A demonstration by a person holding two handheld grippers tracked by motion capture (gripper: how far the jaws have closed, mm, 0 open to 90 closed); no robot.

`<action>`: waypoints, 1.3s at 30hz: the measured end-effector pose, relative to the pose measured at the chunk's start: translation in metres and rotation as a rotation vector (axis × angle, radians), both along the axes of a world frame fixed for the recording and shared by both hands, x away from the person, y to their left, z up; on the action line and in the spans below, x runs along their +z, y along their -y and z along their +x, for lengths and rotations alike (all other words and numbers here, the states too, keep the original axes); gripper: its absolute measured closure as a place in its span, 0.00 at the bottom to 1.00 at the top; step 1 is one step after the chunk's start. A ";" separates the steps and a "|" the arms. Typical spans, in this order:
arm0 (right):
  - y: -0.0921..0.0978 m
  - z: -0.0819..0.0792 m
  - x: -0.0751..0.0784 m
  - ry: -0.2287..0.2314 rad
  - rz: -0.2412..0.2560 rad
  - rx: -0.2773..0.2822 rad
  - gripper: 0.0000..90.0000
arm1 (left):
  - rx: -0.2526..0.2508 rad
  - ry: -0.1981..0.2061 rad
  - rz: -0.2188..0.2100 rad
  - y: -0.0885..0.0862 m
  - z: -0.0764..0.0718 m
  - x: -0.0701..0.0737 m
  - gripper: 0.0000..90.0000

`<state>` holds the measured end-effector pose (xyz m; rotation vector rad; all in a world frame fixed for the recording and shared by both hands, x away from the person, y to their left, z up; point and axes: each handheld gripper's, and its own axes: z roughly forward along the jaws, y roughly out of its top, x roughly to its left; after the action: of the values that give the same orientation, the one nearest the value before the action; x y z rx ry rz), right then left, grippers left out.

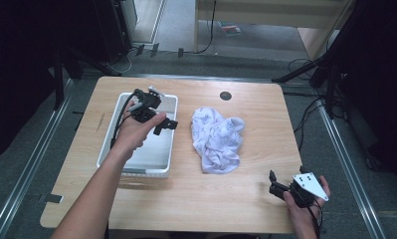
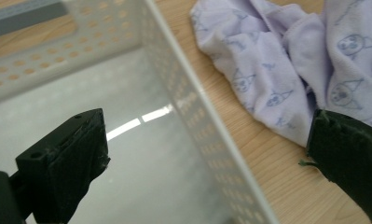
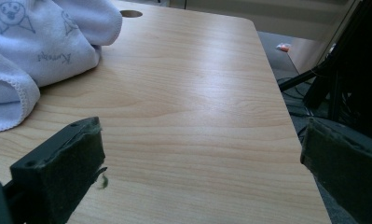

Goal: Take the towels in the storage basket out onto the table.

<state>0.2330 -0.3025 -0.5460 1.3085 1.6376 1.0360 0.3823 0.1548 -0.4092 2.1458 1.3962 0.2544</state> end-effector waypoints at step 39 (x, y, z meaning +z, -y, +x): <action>-0.002 0.000 0.000 -0.002 -0.018 -0.010 0.00 | 0.334 0.114 -0.098 -0.184 -0.105 -0.017 0.00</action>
<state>0.2334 -0.3009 -0.5462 1.3047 1.6366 1.0127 0.2769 0.3391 -0.4263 1.7836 1.6584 0.4185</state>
